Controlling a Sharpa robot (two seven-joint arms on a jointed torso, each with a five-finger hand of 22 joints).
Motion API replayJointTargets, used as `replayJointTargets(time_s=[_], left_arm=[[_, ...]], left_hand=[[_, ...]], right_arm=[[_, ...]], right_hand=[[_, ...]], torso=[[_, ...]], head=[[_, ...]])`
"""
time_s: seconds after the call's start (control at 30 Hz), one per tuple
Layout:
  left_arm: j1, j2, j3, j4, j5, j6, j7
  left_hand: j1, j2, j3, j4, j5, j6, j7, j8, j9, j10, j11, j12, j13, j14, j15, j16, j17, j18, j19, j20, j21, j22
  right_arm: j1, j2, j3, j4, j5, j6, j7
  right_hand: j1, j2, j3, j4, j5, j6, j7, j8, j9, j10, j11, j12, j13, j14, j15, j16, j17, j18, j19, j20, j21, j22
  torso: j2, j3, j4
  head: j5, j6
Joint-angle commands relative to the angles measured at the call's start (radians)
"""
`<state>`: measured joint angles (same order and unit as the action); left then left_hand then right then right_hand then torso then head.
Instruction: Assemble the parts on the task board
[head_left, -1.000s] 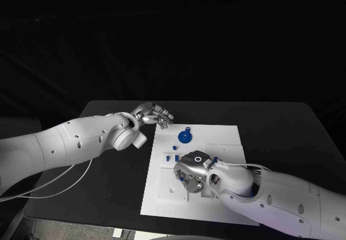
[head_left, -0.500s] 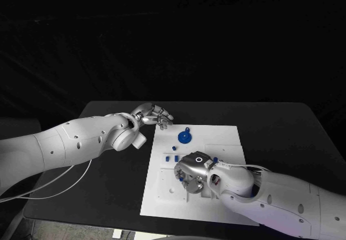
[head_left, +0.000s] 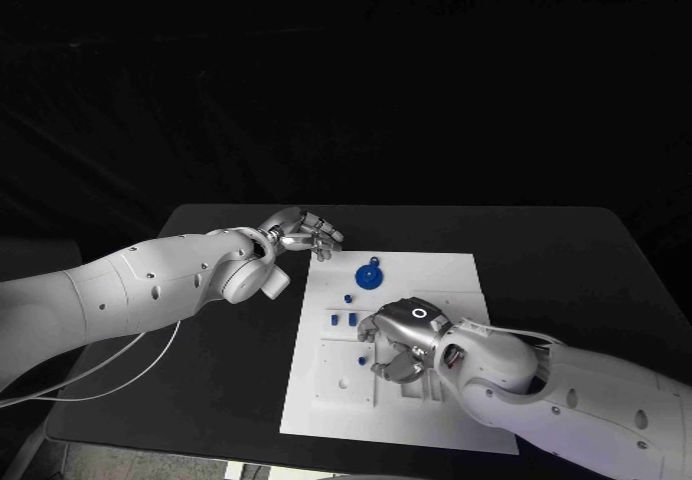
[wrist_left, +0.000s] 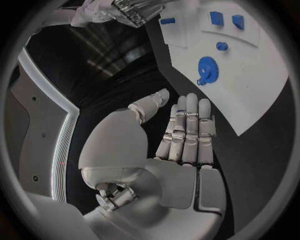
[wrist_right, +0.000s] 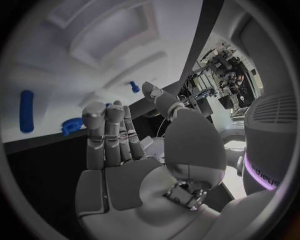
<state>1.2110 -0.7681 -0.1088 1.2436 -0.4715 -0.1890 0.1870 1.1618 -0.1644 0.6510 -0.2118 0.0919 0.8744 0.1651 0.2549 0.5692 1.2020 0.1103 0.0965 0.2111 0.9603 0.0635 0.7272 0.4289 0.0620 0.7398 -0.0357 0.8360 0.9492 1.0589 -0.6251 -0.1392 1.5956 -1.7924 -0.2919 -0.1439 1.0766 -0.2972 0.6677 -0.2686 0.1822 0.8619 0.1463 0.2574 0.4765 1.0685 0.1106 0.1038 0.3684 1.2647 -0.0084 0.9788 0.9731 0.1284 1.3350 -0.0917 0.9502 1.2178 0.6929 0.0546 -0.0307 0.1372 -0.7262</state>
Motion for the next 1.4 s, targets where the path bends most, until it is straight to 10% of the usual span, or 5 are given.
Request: replayJointTargets(time_s=[0.03, 0.13, 0.37, 0.87, 1.4], left_arm=[[0.001, -0.002, 0.001, -0.005, 0.006, 0.01, 0.008], [0.001, 0.0, 0.001, -0.01, 0.006, 0.009, 0.009], [0.001, 0.002, 0.001, -0.011, 0.006, 0.008, 0.013], [0.001, 0.006, 0.001, -0.017, 0.006, 0.01, 0.013], [0.001, 0.005, 0.001, -0.016, 0.006, 0.013, 0.013]], left_hand=[[-0.003, 0.002, 0.004, -0.002, 0.004, -0.008, 0.001, 0.005, -0.002, -0.004, 0.003, 0.004, -0.001, -0.007, 0.001, -0.007, -0.001, 0.013, -0.005, -0.001, -0.005, 0.0], [-0.003, 0.002, 0.004, -0.003, 0.004, -0.008, 0.001, 0.006, -0.002, -0.004, 0.003, 0.004, -0.001, -0.006, 0.001, -0.007, -0.001, 0.013, -0.005, -0.001, -0.005, 0.0], [-0.002, 0.002, 0.004, -0.003, 0.004, -0.007, 0.001, 0.006, -0.002, -0.004, 0.003, 0.004, -0.001, -0.006, 0.001, -0.007, -0.001, 0.013, -0.005, -0.001, -0.005, 0.0], [0.0, 0.005, 0.005, -0.003, 0.005, -0.007, 0.0, 0.007, -0.002, -0.003, 0.002, 0.005, -0.002, -0.005, 0.001, -0.007, -0.001, 0.014, -0.004, -0.001, -0.005, 0.001], [0.0, 0.006, 0.005, -0.003, 0.005, -0.007, 0.001, 0.008, -0.002, -0.004, 0.002, 0.005, -0.002, -0.004, 0.001, -0.008, -0.002, 0.014, -0.004, 0.0, -0.005, 0.001]], right_arm=[[0.013, -0.031, 0.023, 0.027, 0.08, -0.045, 0.035], [0.042, -0.081, 0.052, 0.044, 0.188, -0.042, 0.043], [0.12, -0.189, 0.054, 0.013, 0.23, 0.036, 0.071], [0.107, -0.205, 0.045, -0.027, 0.175, 0.171, 0.052], [0.071, -0.16, 0.034, -0.049, 0.124, 0.113, 0.053]], right_hand=[[-0.002, 0.001, -0.005, 0.006, 0.01, 0.002, 0.004, 0.005, 0.0, 0.017, -0.004, 0.001, -0.003, 0.01, 0.001, 0.007, -0.003, 0.133, 0.013, 0.001, -0.006, -0.002], [0.014, 0.003, 0.007, 0.022, 0.007, 0.011, 0.012, 0.012, 0.0, 0.044, -0.012, 0.014, -0.005, 0.018, -0.006, 0.01, -0.007, 0.133, 0.025, 0.0, -0.006, -0.004], [0.047, 0.002, 0.041, 0.041, 0.05, 0.016, 0.033, 0.018, -0.004, 0.061, -0.021, 0.036, -0.007, 0.022, -0.017, 0.012, -0.014, 0.133, 0.032, -0.005, -0.008, -0.003], [-0.014, 0.005, -0.114, 0.016, -0.021, -0.04, -0.001, 0.003, -0.016, -0.066, 0.014, -0.009, -0.07, 0.012, 0.018, 0.025, -0.015, 0.133, 0.022, 0.002, -0.013, 0.004], [0.066, 0.022, -0.033, 0.063, -0.122, -0.019, 0.001, 0.025, -0.014, 0.006, -0.001, 0.048, -0.097, 0.023, 0.005, 0.031, -0.03, 0.133, 0.04, 0.01, -0.017, 0.002]], torso=[[0.0, 0.0009, -0.0002], [-0.001, 0.0002, -0.0009], [-0.002, -0.0008, -0.0028], [-0.001, 0.0012, -0.004], [-0.002, -0.0012, -0.0021]], head=[[-0.003, 0.003], [-0.005, 0.005], [-0.007, 0.01], [-0.005, 0.008], [-0.005, 0.004]])
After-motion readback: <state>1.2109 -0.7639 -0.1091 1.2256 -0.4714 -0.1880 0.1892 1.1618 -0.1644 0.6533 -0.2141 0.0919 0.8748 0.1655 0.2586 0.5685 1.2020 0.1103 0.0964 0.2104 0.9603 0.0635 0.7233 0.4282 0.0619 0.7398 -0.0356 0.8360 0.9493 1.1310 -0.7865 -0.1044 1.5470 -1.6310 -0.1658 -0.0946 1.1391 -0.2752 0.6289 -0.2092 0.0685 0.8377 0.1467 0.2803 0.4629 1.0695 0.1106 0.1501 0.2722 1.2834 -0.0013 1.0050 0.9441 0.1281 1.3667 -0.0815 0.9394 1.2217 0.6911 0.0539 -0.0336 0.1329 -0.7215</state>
